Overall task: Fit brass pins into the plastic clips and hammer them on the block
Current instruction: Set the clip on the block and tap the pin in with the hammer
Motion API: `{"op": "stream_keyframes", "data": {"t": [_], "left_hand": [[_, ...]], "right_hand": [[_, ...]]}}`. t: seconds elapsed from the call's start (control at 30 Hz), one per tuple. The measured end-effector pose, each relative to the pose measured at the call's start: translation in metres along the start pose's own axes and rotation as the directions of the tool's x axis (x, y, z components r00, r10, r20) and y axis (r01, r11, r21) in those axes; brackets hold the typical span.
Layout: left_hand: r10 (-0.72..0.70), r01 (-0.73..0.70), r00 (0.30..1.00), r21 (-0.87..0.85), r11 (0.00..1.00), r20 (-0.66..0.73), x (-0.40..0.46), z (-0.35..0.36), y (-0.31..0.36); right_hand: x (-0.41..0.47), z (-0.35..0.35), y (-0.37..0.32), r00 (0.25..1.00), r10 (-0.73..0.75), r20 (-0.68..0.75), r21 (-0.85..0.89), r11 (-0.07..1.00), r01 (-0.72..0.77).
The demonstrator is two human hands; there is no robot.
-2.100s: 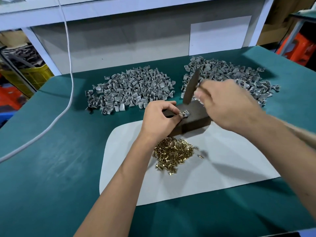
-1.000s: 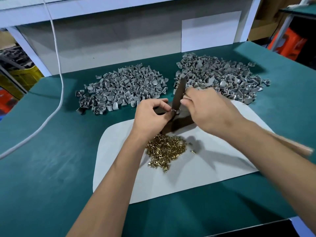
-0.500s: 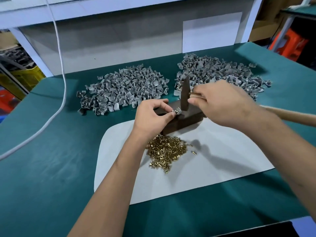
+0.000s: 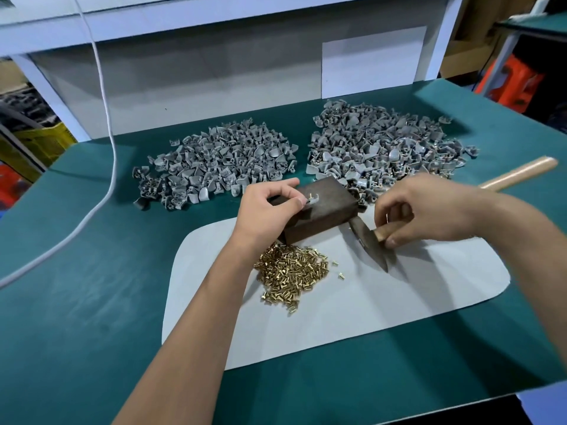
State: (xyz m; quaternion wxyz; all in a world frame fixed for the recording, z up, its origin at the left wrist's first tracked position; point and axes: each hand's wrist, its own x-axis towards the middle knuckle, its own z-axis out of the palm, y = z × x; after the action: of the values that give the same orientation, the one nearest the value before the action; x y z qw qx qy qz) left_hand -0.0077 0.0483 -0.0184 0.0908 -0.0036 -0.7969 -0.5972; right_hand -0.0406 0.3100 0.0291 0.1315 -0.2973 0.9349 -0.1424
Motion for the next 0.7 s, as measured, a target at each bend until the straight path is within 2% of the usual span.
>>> {"op": "stream_keyframes", "data": {"t": [0.13, 0.2, 0.3, 0.53, 0.63, 0.7], "left_hand": [[-0.004, 0.004, 1.000, -0.003, 1.000, 0.003, 0.000, 0.000, 0.000], [-0.007, 0.007, 1.000, 0.004, 1.000, 0.003, 0.000, -0.001, 0.000], [-0.011, 0.011, 1.000, 0.001, 1.000, 0.001, -0.001, 0.000, 0.001], [0.018, -0.018, 1.000, -0.063, 0.998, -0.011, -0.001, -0.003, 0.002], [0.040, -0.041, 0.997, -0.019, 0.999, -0.065, 0.002, -0.006, -0.001], [0.068, -0.053, 0.986, 0.102, 0.993, -0.154, 0.006, -0.010, -0.006]], "right_hand": [[0.004, -0.003, -0.001, 0.998, -0.017, -0.062, 0.004, 1.000, 0.017], [0.009, -0.004, -0.006, 0.980, -0.028, -0.197, 0.056, 0.998, 0.040], [0.022, 0.003, -0.022, 0.915, -0.049, -0.400, 0.109, 0.989, 0.100], [0.055, 0.028, -0.052, 0.855, -0.248, -0.455, -0.017, 0.963, 0.271], [0.064, 0.032, -0.049, 0.819, -0.285, -0.498, -0.037, 0.950, 0.309], [0.065, 0.036, -0.042, 0.788, -0.239, -0.567, -0.032, 0.963, 0.269]]}}
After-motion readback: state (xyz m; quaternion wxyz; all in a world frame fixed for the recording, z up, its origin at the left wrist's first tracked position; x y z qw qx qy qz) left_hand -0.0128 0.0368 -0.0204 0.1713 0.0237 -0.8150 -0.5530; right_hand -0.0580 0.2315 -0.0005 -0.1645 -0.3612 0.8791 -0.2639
